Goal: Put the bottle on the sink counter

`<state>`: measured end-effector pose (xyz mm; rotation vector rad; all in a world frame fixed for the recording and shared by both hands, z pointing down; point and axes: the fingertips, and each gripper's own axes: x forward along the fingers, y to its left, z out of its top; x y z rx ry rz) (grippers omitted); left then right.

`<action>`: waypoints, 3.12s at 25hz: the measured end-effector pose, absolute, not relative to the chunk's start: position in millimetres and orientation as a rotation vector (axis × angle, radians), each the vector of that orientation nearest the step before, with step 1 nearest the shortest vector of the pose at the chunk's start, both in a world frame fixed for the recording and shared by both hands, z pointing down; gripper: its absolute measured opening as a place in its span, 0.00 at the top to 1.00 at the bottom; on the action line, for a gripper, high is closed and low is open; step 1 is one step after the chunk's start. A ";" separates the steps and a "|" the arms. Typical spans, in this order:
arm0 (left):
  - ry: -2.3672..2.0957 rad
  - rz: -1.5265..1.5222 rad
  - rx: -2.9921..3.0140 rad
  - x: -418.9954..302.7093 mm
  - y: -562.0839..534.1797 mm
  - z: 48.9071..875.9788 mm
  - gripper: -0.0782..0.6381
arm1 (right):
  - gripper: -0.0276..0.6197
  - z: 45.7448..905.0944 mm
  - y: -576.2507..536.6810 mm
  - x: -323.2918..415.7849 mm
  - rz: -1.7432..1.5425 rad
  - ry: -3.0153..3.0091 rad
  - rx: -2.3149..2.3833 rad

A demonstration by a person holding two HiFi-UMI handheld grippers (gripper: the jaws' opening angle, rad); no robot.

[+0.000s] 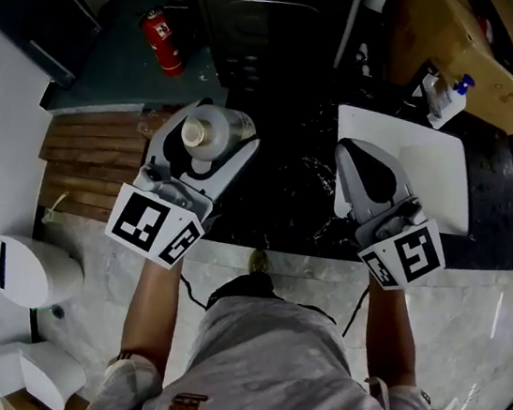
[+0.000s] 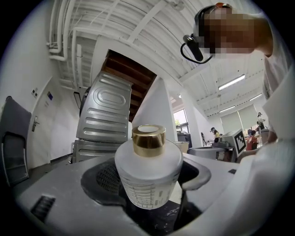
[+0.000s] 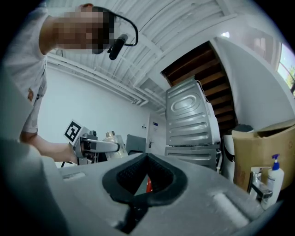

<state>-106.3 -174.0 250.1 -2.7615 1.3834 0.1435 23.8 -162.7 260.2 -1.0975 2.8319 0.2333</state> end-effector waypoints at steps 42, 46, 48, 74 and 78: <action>1.462 -0.640 -2.970 -114.1 -393.2 479.8 0.43 | 0.95 354.7 -308.0 -6.3 -0.034 2.999 -1.162; 1.455 -0.660 -2.975 -113.4 -394.5 485.0 0.43 | 0.95 355.6 -309.8 -4.8 -0.036 3.001 -1.167; 1.454 -0.667 -2.982 -112.9 -394.4 487.7 0.43 | 0.96 356.6 -310.6 -4.1 -0.037 3.001 -1.166; 1.469 -0.589 -2.935 -122.0 -380.2 464.7 0.38 | 0.95 350.5 -303.1 1.2 -0.045 2.988 -1.150; 1.497 -0.514 -2.899 -126.5 -363.4 438.1 0.38 | 0.95 342.9 -302.2 7.1 -0.072 2.952 -1.145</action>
